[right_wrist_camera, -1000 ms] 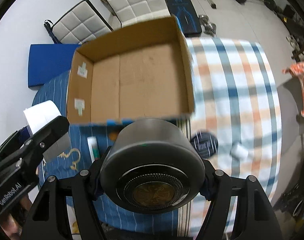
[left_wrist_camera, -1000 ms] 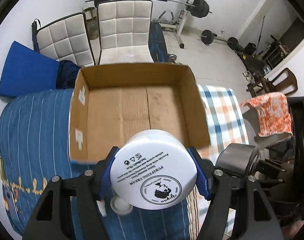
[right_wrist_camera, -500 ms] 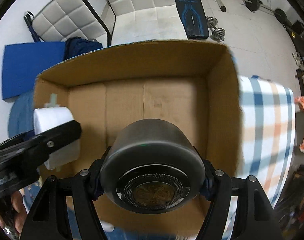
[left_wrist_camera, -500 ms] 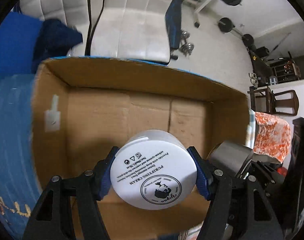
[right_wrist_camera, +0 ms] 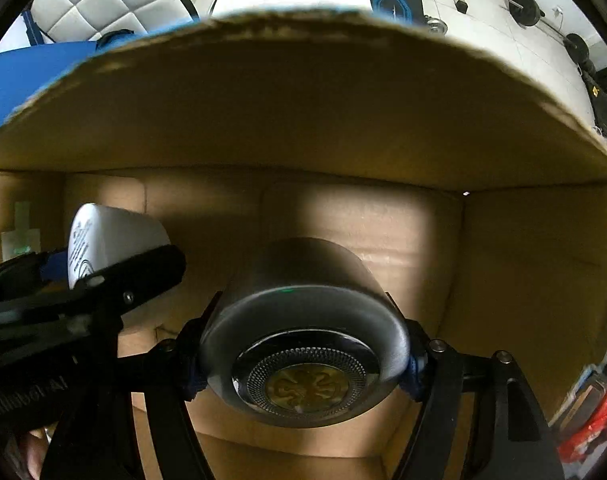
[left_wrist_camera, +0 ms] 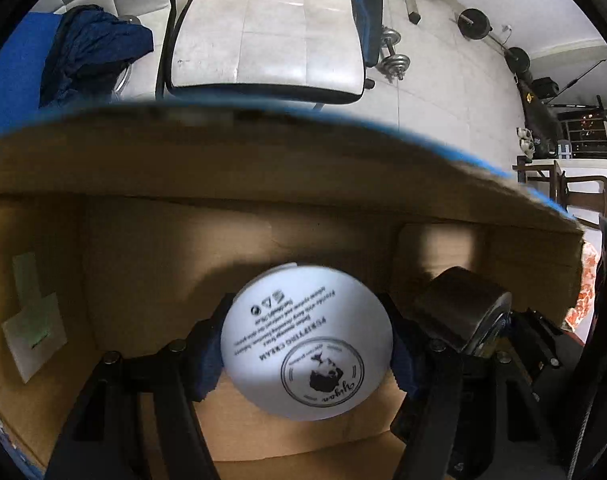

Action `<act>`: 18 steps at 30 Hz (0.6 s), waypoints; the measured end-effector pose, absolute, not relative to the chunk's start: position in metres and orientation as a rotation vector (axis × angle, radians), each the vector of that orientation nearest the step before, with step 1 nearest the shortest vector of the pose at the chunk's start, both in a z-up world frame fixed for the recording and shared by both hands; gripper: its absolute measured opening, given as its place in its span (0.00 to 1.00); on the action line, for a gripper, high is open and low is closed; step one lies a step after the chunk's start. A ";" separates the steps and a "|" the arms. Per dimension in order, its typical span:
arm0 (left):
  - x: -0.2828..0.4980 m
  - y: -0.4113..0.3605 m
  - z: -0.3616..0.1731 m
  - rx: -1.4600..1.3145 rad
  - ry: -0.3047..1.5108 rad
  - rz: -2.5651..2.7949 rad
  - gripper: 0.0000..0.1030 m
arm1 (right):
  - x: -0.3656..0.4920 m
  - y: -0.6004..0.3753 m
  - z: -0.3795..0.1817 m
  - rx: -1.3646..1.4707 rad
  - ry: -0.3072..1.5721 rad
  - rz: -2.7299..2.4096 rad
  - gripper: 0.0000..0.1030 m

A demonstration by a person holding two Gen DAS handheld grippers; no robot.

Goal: Organize rigid objects
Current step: 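Open both tools to release the jar and tin inside the box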

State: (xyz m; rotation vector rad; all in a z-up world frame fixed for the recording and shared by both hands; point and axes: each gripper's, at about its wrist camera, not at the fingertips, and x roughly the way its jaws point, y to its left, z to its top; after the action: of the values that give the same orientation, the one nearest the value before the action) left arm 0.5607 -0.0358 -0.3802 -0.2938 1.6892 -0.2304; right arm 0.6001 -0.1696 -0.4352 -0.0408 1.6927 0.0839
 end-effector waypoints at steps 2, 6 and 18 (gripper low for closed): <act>0.559 -0.036 -0.385 -0.298 1.703 -0.231 0.64 | 0.602 -0.170 -0.440 -0.036 1.703 0.085 0.72; 0.555 -0.039 -0.383 -0.293 1.708 -0.229 0.72 | 0.610 -0.176 -0.449 -0.022 1.725 0.076 0.72; 0.540 -0.039 -0.335 -0.239 1.640 -0.228 1.00 | 0.602 -0.193 -0.422 -0.011 1.681 0.066 0.99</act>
State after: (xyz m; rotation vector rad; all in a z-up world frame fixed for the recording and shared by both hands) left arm 0.5396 -0.0392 -0.3349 -0.2389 1.6398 -0.2280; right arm 0.6025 -0.1929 -0.4217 -0.0112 1.6806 0.0664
